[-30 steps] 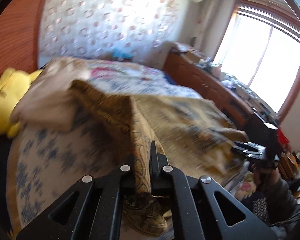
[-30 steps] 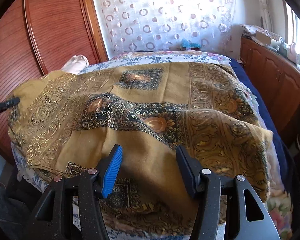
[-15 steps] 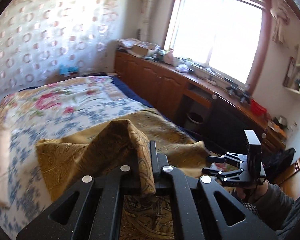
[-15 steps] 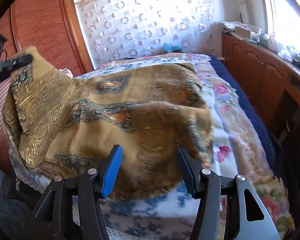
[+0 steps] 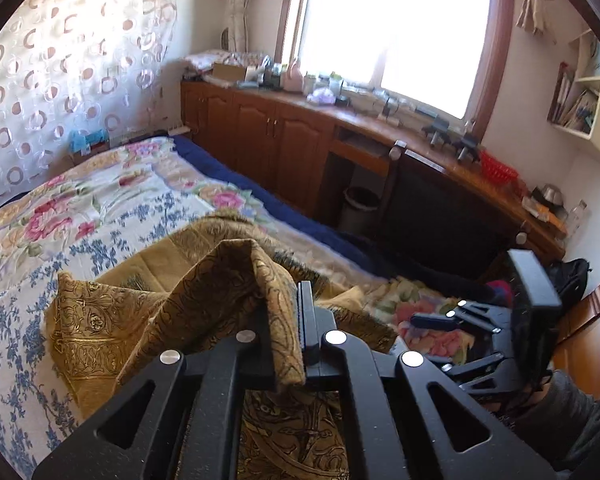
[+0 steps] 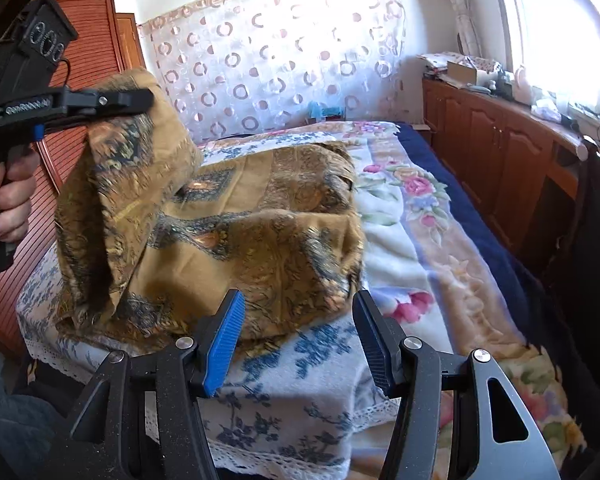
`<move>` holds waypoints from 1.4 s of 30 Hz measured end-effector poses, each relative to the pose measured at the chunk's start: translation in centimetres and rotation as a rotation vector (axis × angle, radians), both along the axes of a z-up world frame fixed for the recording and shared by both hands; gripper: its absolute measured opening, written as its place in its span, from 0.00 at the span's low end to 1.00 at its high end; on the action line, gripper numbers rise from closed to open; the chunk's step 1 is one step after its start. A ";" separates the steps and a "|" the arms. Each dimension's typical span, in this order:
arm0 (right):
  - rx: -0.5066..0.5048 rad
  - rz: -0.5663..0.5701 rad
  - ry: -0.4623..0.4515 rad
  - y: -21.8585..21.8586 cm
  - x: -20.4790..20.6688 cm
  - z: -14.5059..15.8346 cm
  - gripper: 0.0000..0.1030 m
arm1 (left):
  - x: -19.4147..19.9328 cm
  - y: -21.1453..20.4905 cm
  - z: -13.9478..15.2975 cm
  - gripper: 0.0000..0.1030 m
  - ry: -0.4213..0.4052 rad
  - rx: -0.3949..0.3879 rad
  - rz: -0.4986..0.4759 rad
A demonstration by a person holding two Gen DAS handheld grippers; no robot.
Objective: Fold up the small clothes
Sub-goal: 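Fold the held end over with the left gripper while the right gripper grasps and tucks the shirt, then open both grippers and hold them above the folded shirt bundle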
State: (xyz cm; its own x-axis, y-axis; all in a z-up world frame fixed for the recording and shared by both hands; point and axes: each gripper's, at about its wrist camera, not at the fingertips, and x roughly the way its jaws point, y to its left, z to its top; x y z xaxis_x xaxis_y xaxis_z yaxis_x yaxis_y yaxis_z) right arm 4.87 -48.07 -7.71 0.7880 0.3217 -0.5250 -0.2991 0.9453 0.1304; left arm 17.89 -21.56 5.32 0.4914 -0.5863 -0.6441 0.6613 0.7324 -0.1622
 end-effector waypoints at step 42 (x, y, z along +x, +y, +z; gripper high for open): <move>-0.090 0.059 -0.054 3.5 2.2 3.6 0.51 | 3.6 14.3 -7.3 0.74 0.007 0.064 0.297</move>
State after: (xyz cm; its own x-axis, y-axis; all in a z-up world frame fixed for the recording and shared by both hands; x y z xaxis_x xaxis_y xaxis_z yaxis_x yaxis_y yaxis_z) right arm 7.07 -44.52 -4.08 0.7969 0.3214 -0.5115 -0.3585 0.9331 0.0277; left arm 21.47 -7.22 -1.95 0.6306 -0.3758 -0.6790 0.4159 0.9024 -0.1131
